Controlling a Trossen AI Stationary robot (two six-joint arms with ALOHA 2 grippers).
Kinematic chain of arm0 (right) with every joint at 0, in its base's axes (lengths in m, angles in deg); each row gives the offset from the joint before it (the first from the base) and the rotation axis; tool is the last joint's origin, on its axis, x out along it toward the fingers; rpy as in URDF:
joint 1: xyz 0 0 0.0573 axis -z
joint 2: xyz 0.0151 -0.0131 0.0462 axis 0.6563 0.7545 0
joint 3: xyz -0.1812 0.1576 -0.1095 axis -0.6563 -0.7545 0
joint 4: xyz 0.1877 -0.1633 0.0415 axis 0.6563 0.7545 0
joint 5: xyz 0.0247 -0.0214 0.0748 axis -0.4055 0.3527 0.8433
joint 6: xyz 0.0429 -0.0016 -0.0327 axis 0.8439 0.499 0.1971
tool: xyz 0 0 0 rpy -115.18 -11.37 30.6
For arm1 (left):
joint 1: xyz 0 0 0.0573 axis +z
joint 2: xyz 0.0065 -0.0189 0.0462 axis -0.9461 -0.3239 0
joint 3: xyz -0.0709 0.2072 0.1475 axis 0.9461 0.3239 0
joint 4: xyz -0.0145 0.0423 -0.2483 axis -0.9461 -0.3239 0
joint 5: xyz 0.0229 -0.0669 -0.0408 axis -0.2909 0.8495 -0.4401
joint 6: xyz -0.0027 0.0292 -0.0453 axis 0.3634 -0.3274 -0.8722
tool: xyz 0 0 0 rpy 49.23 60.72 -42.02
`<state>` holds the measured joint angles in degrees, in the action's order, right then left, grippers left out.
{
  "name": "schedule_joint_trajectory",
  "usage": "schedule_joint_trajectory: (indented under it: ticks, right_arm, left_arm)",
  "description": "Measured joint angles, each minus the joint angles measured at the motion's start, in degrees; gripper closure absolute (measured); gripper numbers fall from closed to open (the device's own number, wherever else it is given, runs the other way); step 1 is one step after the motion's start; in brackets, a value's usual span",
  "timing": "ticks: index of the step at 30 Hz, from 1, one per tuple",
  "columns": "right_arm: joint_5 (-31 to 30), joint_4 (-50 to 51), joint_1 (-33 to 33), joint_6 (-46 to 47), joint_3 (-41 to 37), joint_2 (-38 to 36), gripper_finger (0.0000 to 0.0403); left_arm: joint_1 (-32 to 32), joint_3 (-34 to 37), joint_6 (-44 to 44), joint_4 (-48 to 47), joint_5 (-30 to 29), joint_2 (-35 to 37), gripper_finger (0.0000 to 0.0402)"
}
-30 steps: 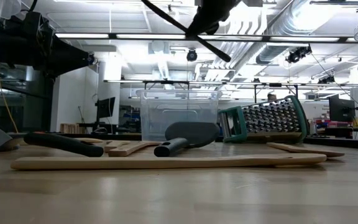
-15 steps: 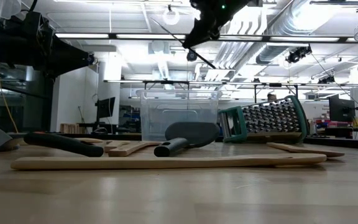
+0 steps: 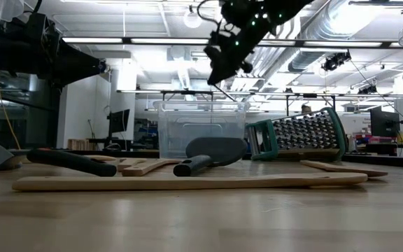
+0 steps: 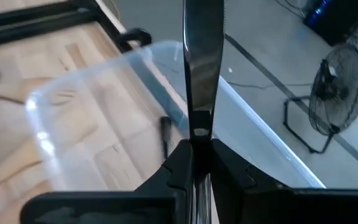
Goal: Pick & Place Kitchen Items
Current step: Put the black table knife into the top transparent bin
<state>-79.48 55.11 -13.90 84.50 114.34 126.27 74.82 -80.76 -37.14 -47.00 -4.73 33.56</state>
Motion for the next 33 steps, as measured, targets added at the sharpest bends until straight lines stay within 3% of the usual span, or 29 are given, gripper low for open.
schedule_joint_trajectory:
  ticks: [15,25,33]
  right_arm:
    - [2.2,3.2,1.4,1.7,-0.1,4.7,0.0372]
    - [9.7,5.9,2.3,1.9,0.0,6.2,0.0363]
    - [11.5,6.8,2.9,1.7,0.0,7.5,0.0347]
  left_arm:
    - [0.0,0.0,0.0,0.0,0.0,0.0,0.0249]
    - [0.0,0.0,0.0,0.0,0.0,0.0,0.0249]
    - [0.0,0.0,0.0,0.0,0.0,0.0,0.0249]
